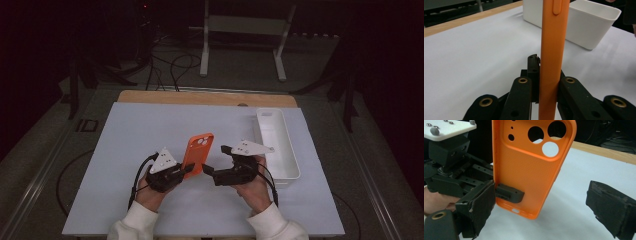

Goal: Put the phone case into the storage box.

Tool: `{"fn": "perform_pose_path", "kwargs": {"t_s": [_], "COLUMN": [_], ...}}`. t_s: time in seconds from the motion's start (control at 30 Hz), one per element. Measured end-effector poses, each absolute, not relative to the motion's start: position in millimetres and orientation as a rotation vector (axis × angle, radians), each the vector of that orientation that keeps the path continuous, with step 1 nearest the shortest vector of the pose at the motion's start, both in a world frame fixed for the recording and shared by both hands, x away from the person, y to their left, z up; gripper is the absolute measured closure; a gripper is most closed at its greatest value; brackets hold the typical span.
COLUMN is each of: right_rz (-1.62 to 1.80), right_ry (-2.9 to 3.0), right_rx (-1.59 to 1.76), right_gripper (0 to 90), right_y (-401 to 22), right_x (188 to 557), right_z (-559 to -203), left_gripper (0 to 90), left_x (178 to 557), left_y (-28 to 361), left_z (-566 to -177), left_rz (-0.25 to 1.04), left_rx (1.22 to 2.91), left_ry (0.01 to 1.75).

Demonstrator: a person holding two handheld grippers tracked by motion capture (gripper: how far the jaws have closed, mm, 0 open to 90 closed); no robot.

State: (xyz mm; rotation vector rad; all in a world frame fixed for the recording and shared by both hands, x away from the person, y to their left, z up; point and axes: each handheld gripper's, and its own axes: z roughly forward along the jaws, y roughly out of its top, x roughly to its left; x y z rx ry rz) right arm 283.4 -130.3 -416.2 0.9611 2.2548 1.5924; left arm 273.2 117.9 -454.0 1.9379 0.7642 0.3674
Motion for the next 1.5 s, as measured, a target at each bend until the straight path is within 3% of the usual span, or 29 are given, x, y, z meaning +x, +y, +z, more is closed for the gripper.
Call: {"fn": "perform_pose_path", "kwargs": {"t_s": [1.5], "right_rz": [1.663], "right_ry": [2.18], "right_rx": [0.992], "right_gripper": [8.7], "right_y": [-111], "right_x": [286], "right_z": [-404], "left_gripper": [85.2], "left_x": [273], "left_y": [115], "left_z": [-463], "left_rz": [0.449], "left_rx": [1.895], "left_ry": [0.883]}}
